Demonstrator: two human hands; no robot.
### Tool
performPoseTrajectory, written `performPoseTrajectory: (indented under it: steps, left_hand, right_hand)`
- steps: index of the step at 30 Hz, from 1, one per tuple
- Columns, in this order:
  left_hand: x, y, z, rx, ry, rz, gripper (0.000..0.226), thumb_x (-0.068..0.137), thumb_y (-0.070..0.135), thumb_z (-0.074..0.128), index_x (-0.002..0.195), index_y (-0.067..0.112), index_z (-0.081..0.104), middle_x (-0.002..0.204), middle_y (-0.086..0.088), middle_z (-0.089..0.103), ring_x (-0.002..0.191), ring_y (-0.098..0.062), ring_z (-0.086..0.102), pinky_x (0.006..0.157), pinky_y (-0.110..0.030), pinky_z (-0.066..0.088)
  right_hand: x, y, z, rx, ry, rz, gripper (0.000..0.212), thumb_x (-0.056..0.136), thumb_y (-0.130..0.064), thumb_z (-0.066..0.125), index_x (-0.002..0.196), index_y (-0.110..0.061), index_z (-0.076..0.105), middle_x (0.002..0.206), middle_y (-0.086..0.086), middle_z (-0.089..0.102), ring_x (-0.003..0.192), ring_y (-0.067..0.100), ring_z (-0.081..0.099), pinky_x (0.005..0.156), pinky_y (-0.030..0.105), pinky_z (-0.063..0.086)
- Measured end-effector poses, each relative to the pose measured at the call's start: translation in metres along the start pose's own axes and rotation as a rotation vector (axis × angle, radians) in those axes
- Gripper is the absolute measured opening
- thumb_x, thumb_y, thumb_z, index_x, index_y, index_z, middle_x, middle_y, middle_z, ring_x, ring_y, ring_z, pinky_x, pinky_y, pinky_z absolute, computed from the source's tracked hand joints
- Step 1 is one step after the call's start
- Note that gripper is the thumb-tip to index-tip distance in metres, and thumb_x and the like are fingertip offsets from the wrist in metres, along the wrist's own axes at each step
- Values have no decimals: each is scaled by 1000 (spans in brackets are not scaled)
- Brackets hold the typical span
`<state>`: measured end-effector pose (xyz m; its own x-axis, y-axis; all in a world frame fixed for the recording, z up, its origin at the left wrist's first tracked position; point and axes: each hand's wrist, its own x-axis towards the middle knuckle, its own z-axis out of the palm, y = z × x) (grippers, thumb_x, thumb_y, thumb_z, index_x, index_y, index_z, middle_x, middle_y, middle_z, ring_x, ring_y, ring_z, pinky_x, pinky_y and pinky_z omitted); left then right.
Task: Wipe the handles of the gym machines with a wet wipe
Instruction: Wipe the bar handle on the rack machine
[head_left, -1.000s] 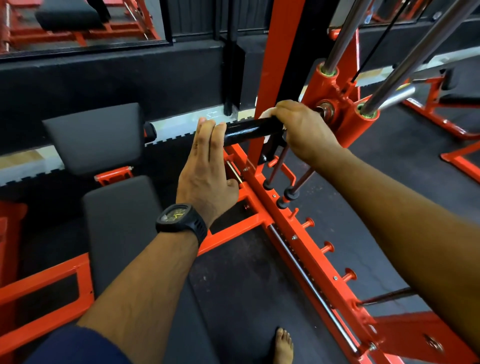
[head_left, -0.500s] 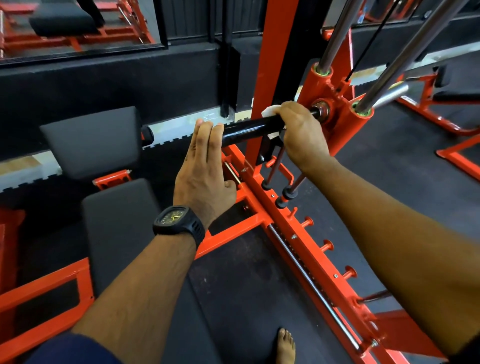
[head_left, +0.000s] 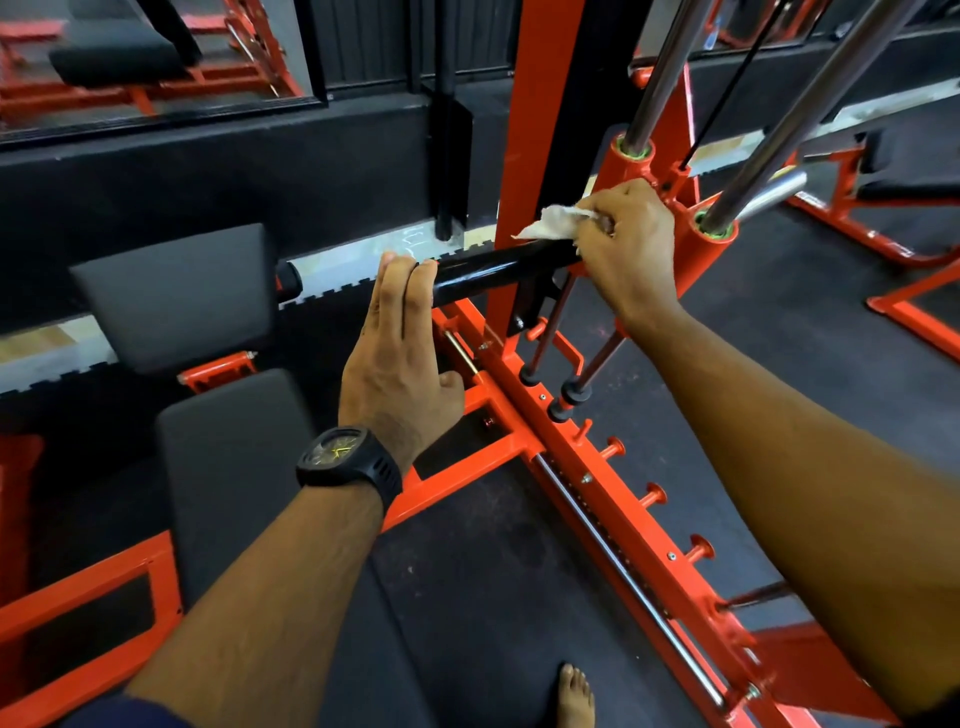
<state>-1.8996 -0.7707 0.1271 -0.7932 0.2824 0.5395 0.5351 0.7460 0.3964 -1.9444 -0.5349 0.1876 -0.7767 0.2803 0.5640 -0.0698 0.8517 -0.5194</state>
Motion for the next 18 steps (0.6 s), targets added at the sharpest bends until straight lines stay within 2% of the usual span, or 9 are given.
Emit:
performPoseTrajectory:
  steps: [3, 6, 8, 10, 12, 13, 15, 17, 18]
  left_hand:
    - [0, 2, 1, -14, 7, -8, 95, 64, 5, 69, 150, 2, 29, 154, -13, 27, 151, -29, 22, 110, -41, 46]
    - [0, 2, 1, -20, 5, -1, 94, 64, 4, 69, 150, 2, 29, 154, -14, 28, 151, -29, 22, 110, -42, 45]
    - [0, 1, 1, -12, 6, -2, 95, 64, 3, 69, 150, 2, 29, 154, -13, 27, 152, -28, 20, 112, -41, 43]
    - [0, 0, 1, -15, 5, -3, 96, 64, 3, 69, 151, 3, 28, 155, -12, 26, 151, -28, 21, 112, -41, 43]
    - [0, 1, 2, -24, 4, -3, 96, 63, 4, 69, 150, 3, 28, 155, -12, 25, 150, -28, 23, 111, -41, 44]
    - [0, 1, 2, -23, 6, -3, 96, 63, 4, 69, 150, 3, 28, 155, -13, 25, 151, -29, 23, 111, -41, 44]
    - [0, 1, 2, -16, 9, 0, 96, 63, 5, 69, 150, 3, 28, 155, -13, 26, 151, -29, 22, 112, -41, 43]
    - [0, 0, 2, -2, 8, 12, 96, 63, 6, 69, 150, 2, 28, 154, -14, 27, 151, -29, 21, 113, -41, 42]
    - [0, 0, 2, -1, 9, 16, 96, 63, 6, 69, 150, 2, 27, 154, -14, 27, 151, -29, 21, 113, -41, 42]
  right_hand:
    - [-9, 5, 5, 3, -17, -126, 16, 90, -16, 59, 93, -6, 72, 101, 3, 56, 86, 7, 51, 71, 5, 40]
    - [-4, 19, 6, -56, 12, -24, 17, 96, -19, 59, 99, -4, 65, 112, 6, 56, 86, 7, 49, 69, 0, 37]
    - [-3, 21, 7, -89, 57, 25, 14, 99, -16, 56, 103, -4, 63, 115, 7, 55, 88, 6, 48, 72, 4, 41]
    - [-7, 13, 12, -98, 55, -103, 12, 99, -8, 52, 105, -4, 62, 112, 8, 57, 89, 8, 50, 74, 14, 46]
    - [-12, 12, 18, -131, -25, -272, 21, 97, -2, 49, 113, -1, 63, 111, 11, 58, 94, 15, 56, 77, 18, 48]
    - [-11, 18, 19, -167, -32, -300, 26, 97, -1, 49, 117, 0, 64, 113, 11, 58, 98, 19, 58, 80, 20, 49]
    - [-5, 28, 18, -204, 26, -162, 28, 97, -2, 49, 120, 0, 65, 110, 6, 59, 99, 23, 60, 79, 12, 45]
    - [-3, 32, 15, -236, 33, -33, 28, 96, -2, 46, 113, -4, 68, 107, 3, 60, 96, 24, 61, 66, 7, 35]
    - [-4, 29, 14, -254, 27, -15, 26, 95, -2, 44, 107, -3, 68, 107, 6, 62, 94, 24, 61, 59, 11, 36]
